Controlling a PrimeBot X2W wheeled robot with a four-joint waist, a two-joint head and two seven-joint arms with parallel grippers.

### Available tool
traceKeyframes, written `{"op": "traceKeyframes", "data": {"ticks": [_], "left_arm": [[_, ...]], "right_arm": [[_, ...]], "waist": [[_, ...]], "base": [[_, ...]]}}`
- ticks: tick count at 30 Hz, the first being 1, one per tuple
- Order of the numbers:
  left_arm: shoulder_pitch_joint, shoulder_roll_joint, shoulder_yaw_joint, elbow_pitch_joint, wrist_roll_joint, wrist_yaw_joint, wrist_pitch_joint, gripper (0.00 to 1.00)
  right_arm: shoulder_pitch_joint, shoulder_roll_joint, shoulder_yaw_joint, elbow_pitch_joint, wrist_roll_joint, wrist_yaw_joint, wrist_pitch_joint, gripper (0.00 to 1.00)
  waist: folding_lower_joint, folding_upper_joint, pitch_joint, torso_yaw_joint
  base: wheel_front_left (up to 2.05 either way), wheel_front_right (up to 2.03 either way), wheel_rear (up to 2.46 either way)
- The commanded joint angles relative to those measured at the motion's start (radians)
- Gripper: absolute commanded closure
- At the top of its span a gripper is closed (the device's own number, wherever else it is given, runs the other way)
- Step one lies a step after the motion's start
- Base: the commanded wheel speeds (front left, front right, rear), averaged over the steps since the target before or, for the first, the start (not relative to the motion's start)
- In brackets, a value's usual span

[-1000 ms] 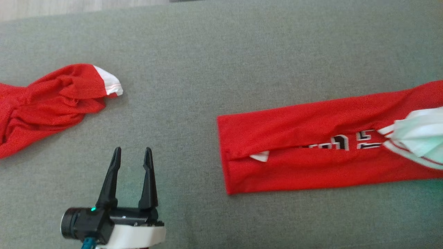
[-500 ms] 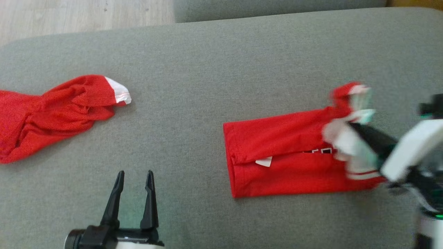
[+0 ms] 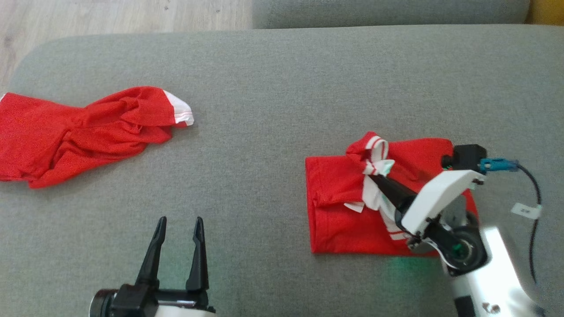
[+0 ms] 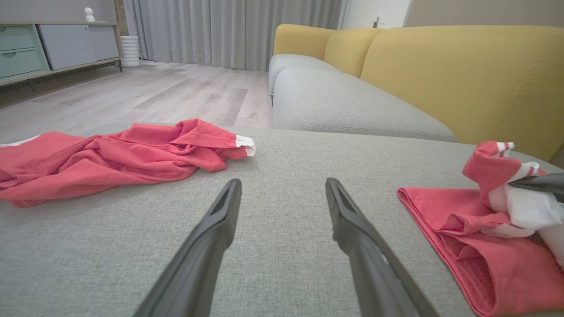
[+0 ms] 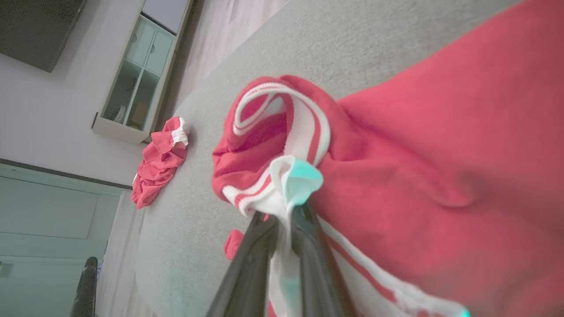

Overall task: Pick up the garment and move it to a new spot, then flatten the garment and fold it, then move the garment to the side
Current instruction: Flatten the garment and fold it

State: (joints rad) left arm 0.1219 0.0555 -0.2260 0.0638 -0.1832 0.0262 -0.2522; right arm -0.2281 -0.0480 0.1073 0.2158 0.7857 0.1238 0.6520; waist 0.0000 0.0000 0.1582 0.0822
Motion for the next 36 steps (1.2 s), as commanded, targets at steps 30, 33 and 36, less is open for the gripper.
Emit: {"op": "traceKeyframes", "data": {"ticks": [30, 33, 36], "left_arm": [[0.0, -0.005, 0.048, -0.03, 0.015, 0.004, -0.01, 0.0], [-0.004, -0.005, 0.048, -0.028, 0.016, 0.003, -0.01, 0.0], [-0.006, -0.005, 0.05, -0.022, 0.019, -0.004, -0.01, 0.0]], "right_arm": [[0.039, -0.152, 0.109, -0.219, -0.166, 0.007, -0.479, 0.0], [0.094, -0.186, 0.067, -0.225, -0.287, 0.007, -0.547, 0.0], [0.159, -0.202, 0.012, -0.18, -0.423, 0.007, -0.673, 0.0]], "waist": [[0.0, 0.0, -0.041, -0.139], [0.0, 0.0, -0.045, -0.147], [0.0, 0.0, -0.062, -0.148]], "base": [[0.0, 0.0, 0.0], [0.0, 0.0, 0.0], [0.0, 0.0, 0.0]]}}
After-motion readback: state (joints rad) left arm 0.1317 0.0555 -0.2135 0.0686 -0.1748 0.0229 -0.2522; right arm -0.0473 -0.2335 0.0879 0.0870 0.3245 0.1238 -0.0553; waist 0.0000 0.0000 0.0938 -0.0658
